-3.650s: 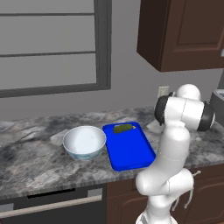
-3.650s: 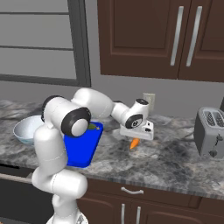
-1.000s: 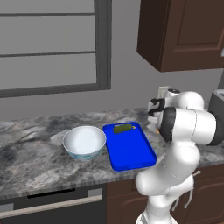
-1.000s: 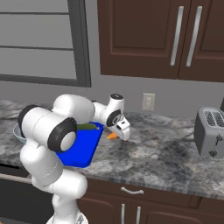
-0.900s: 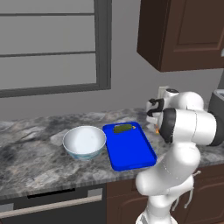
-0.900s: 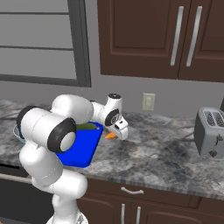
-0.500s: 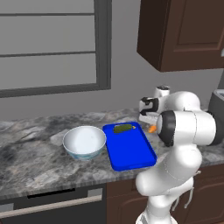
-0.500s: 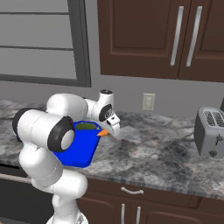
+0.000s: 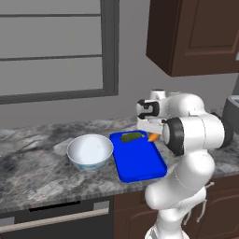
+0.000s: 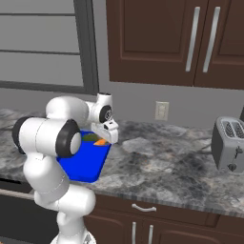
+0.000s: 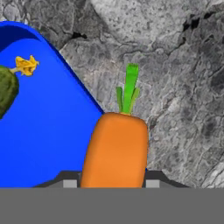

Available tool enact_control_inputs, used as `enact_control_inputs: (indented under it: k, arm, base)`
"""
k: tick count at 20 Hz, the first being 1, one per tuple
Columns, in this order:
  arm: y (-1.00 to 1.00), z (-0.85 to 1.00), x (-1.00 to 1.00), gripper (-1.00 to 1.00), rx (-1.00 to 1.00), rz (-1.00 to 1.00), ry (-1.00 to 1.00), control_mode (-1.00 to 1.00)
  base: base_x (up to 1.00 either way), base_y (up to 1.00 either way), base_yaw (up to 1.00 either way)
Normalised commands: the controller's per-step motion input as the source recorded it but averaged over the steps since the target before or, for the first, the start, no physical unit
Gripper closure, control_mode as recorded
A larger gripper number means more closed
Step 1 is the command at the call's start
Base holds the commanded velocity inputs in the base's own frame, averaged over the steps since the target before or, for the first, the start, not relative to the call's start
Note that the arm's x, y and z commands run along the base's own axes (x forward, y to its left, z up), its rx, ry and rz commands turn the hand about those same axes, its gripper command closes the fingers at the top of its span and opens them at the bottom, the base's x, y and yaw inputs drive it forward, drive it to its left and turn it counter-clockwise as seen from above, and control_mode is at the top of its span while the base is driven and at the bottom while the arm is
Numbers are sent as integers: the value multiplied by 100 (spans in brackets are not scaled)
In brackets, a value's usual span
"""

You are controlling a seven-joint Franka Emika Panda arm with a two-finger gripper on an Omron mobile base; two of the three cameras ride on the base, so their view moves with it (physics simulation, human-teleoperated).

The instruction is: Place the two vegetables and bowl onto the tray for setting up a vegetable dip station.

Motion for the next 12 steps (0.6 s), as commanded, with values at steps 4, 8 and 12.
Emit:
enact_control_inputs:
  k: [4,8,12]
  arm:
    - [31,4,0,100,3,-4,6,-100]
    - [31,0,0,100,1,-6,1,-100]
    - [33,0,0,100,0,-6,0,-100]
  base:
    - [0,0,0]
    - [0,0,0]
    - [0,0,0]
